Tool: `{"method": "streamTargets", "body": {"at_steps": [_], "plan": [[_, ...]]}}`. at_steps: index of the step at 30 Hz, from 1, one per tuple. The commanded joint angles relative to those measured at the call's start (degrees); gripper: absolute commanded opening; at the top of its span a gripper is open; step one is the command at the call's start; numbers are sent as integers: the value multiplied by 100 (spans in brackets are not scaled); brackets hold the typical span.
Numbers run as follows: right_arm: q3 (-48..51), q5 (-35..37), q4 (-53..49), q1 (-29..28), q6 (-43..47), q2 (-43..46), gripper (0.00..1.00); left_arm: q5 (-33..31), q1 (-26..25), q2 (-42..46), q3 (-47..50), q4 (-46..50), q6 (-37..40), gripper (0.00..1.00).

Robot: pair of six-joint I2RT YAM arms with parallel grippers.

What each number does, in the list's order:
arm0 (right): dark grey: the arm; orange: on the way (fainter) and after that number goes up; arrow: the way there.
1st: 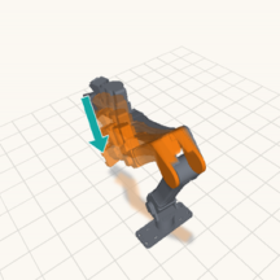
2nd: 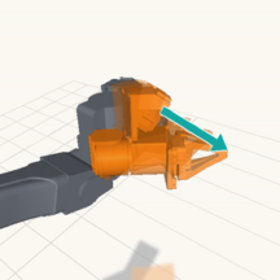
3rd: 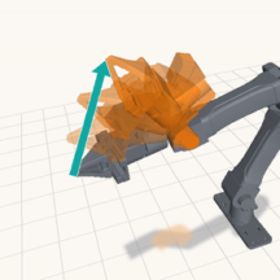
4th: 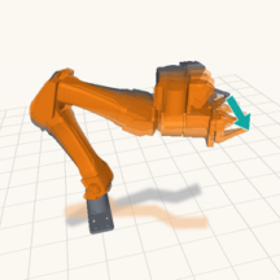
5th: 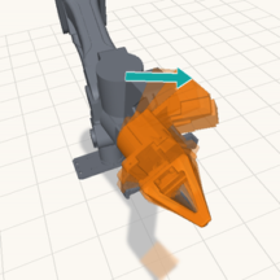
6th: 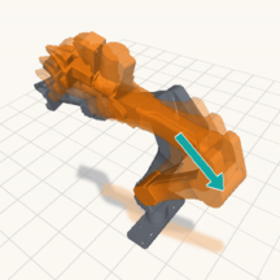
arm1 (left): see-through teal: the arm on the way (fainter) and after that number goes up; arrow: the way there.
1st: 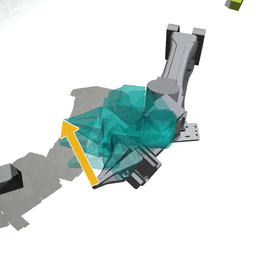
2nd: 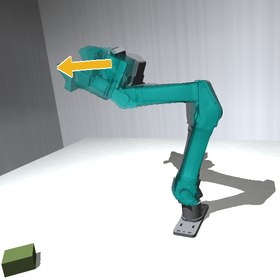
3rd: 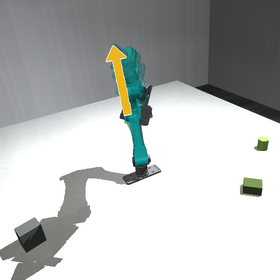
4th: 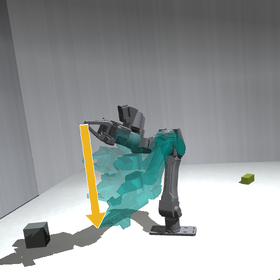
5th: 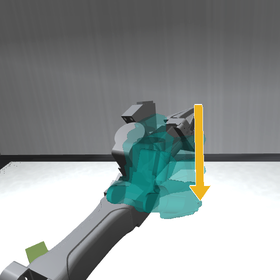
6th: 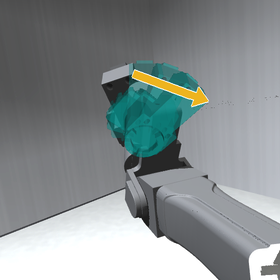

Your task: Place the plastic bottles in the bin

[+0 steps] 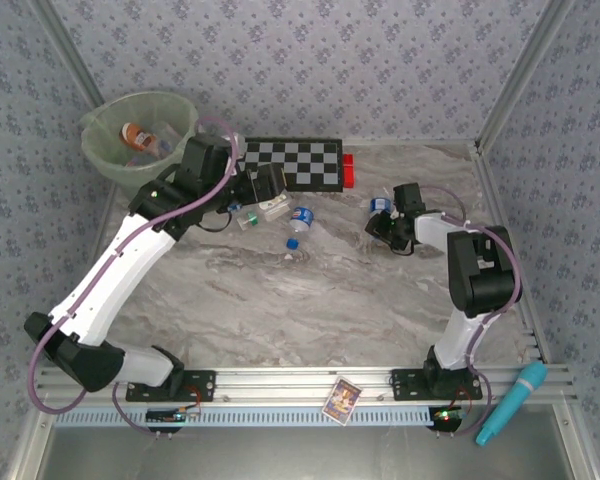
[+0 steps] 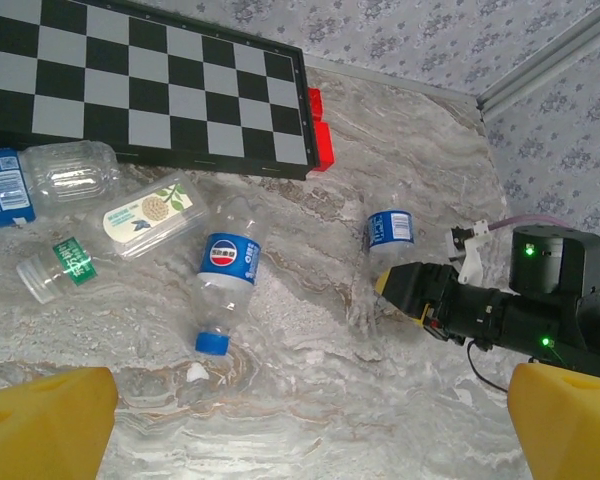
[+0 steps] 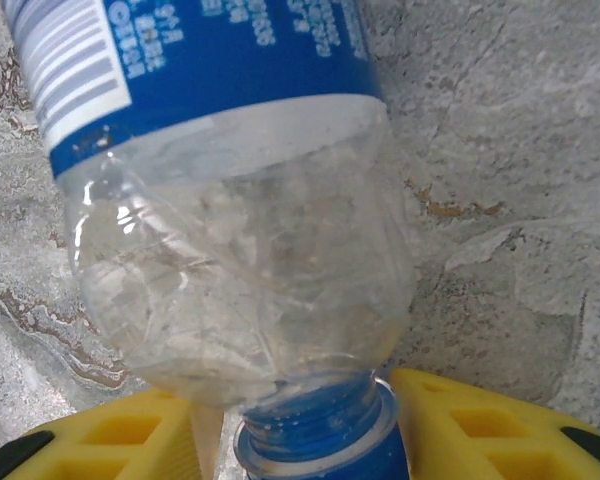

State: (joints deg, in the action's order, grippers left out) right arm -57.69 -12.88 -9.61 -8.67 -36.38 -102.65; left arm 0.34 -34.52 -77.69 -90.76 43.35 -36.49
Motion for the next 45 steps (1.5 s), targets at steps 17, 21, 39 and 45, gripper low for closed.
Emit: {"method": "streamTargets", "body": {"at_steps": [17,21,39,45], "plan": [[42,658,-511,-371,761,1075,30,-51,-16,-153,-70,-159,-7,100],[224,838,-731,-593,804,1760,30,-30,-18,-370,-220,-215,-50,100],[438,2367,-1863,-2140,1126,4578,27,1451,218,-1358,-673,-1237,-687,98],[122,2492,-2065,-2508,1246,4675,26,1966,308,-1394,-594,-1782,-982,96]]}}
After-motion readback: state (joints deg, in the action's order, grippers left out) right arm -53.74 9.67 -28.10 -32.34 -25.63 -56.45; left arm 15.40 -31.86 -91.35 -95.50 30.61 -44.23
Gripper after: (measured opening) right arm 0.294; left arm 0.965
